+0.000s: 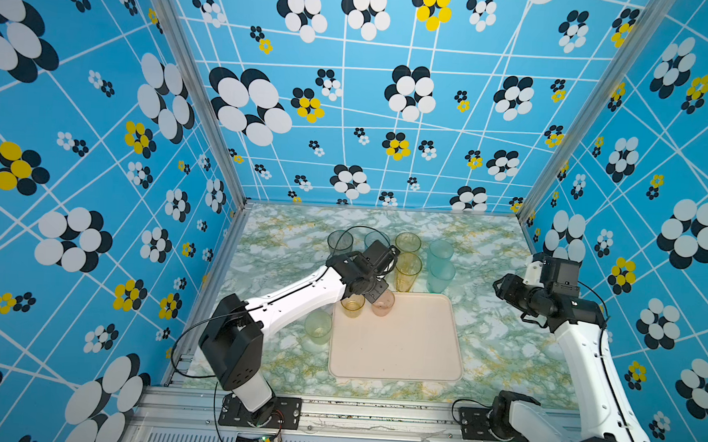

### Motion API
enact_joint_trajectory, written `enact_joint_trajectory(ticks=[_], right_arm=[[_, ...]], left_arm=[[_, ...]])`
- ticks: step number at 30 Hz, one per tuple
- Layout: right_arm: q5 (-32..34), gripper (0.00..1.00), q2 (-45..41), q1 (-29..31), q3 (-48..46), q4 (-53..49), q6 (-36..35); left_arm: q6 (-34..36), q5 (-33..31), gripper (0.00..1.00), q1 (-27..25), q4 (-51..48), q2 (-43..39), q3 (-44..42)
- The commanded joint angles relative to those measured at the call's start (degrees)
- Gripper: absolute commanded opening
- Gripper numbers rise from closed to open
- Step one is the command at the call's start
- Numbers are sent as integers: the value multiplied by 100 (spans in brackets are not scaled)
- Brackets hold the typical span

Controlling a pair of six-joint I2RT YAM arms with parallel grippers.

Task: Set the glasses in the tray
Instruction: 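Raise the left gripper away from the tray while the right arm swings inward, then move the right gripper over the frosted clear cup beside the tray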

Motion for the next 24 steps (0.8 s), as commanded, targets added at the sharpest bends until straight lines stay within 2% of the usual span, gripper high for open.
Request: enact_joint_trajectory(ticks=[1, 4, 9, 14, 19, 24], right_arm=[[21, 56, -151, 182, 92, -157, 32], [166, 56, -153, 608, 257, -311, 22], [500, 53, -212, 1660, 647, -578, 67], [701, 48, -138, 3336, 852, -266, 219], [943, 39, 899, 4942, 1477, -9, 207], [794, 30, 2268, 5722, 2392, 46, 54]], left_arm=[[-443, 192, 26, 283, 605, -752, -325], [-669, 310, 25, 545, 899, -1350, -637], [-936, -6, 26, 986, 1108, -2239, -1081], [-1339, -11, 27, 1525, 1501, -3118, -1829], [-1669, 289, 27, 1961, 1516, -3475, -2306], [-1746, 391, 27, 2164, 1514, -3646, -2544]])
